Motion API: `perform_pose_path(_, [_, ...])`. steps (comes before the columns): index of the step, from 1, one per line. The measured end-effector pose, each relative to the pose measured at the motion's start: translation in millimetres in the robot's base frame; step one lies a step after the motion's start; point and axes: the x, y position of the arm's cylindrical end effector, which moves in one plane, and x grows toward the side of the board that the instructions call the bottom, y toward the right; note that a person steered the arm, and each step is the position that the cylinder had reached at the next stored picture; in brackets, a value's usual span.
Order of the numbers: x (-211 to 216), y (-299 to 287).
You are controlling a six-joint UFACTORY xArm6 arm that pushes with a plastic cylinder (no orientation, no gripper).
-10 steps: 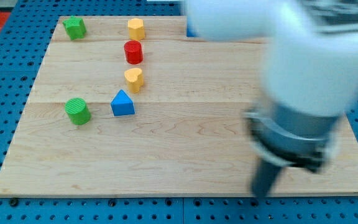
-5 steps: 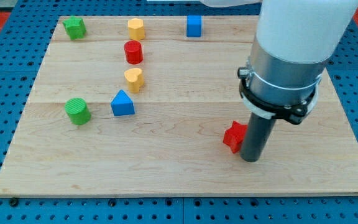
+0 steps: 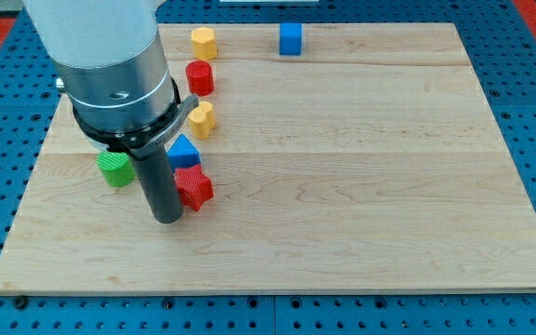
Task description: Push the red star into the green circle
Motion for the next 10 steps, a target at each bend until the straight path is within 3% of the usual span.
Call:
perform_pose_path(2, [-5.7, 20.8])
perform_pose_path(3, [-11.0, 57.8])
perform_pose_path(4, [-44.4, 110.2])
perform_pose_path(6, [-51.5, 14.6])
perform_pose_path(7, [-41.7, -5.4])
perform_pose_path(8, [-6.2, 49.2])
perform_pose_path(10, [1.0, -40.2])
